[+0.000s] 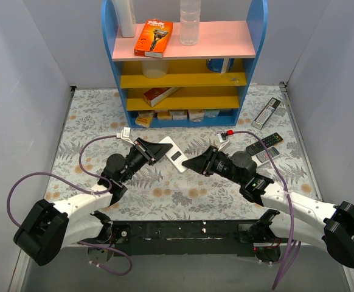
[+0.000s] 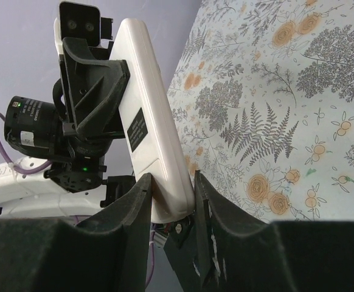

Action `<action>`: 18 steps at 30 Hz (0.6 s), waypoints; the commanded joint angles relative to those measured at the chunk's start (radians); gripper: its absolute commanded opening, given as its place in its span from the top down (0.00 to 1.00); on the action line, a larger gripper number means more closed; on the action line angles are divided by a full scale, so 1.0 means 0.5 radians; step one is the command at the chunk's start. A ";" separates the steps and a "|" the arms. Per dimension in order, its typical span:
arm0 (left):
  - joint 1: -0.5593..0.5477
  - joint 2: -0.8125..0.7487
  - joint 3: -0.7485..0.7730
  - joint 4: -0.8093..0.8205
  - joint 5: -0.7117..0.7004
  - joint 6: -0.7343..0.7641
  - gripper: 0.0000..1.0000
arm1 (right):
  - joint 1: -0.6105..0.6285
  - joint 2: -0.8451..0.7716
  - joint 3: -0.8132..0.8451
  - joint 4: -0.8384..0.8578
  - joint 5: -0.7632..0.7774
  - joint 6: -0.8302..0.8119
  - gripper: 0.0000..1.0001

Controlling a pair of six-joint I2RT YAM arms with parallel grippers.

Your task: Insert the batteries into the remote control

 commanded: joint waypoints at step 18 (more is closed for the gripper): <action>0.088 0.134 0.014 0.267 -0.164 0.156 1.00 | -0.045 0.043 -0.011 -0.556 0.247 0.123 0.69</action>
